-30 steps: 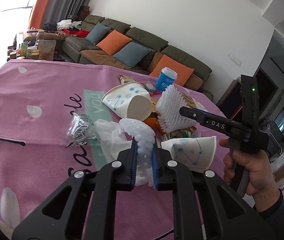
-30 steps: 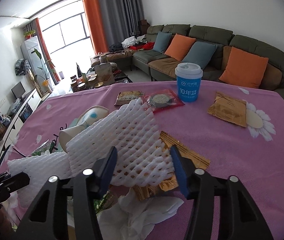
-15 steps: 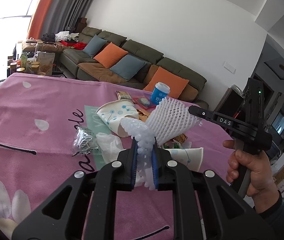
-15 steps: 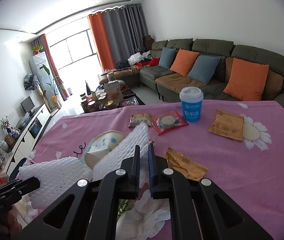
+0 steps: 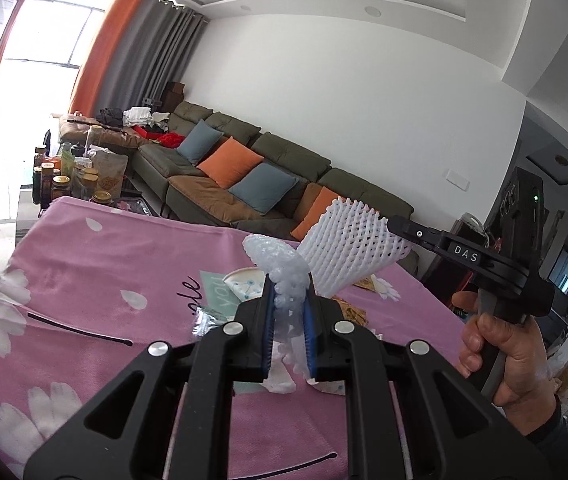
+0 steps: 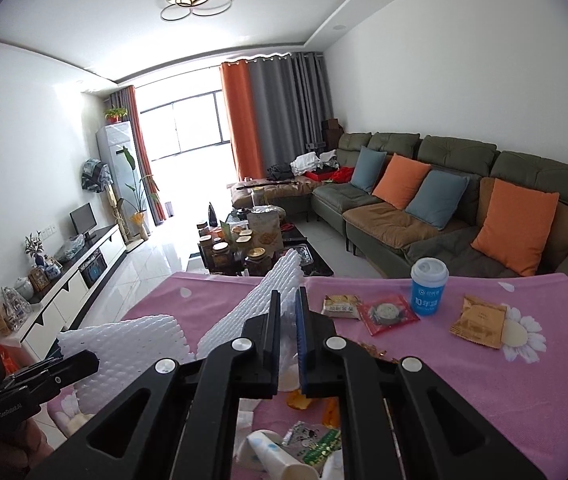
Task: Collect trash
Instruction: 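Carry both foam nets to the teal bin and open both tools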
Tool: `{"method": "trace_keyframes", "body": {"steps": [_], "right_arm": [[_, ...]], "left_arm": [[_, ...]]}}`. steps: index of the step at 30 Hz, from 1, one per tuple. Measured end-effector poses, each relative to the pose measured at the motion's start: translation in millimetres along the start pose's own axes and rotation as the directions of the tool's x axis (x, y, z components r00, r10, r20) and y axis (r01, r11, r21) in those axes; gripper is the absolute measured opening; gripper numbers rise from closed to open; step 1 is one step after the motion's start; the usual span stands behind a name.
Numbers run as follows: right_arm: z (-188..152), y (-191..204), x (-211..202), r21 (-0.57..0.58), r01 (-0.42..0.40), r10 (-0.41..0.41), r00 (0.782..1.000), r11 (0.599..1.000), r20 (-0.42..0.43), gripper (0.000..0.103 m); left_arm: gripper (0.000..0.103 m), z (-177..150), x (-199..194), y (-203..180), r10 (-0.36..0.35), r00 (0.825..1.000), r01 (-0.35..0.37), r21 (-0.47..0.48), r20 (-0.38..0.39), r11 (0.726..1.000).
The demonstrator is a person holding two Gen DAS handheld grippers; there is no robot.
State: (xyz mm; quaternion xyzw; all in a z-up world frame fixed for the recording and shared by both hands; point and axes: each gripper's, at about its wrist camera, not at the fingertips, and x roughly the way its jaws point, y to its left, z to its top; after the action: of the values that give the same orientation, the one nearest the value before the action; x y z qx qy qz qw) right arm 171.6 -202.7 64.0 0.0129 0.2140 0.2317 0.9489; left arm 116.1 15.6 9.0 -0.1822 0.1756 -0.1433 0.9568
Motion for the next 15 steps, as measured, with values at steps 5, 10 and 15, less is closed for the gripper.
{"method": "trace_keyframes", "body": {"steps": [5, 10, 15], "right_arm": [[8.6, 34.6, 5.0, -0.028, -0.072, 0.073, 0.997, 0.997, 0.021, 0.006], [11.6, 82.2, 28.2, -0.069, -0.155, 0.156, 0.988, 0.985, 0.009, 0.006], [9.9, 128.2, 62.6, -0.079, -0.25, 0.247, 0.968, 0.965, -0.038, 0.006]], "left_arm": [[0.013, 10.7, -43.1, 15.7, 0.072, 0.994, -0.071, -0.01, 0.077, 0.997], [0.013, 17.2, -92.4, 43.2, 0.188, 0.972, -0.183, -0.046, 0.139, 0.982], [0.013, 20.8, -143.8, 79.3, 0.324, 0.931, -0.312, -0.098, 0.169, 0.945]]}}
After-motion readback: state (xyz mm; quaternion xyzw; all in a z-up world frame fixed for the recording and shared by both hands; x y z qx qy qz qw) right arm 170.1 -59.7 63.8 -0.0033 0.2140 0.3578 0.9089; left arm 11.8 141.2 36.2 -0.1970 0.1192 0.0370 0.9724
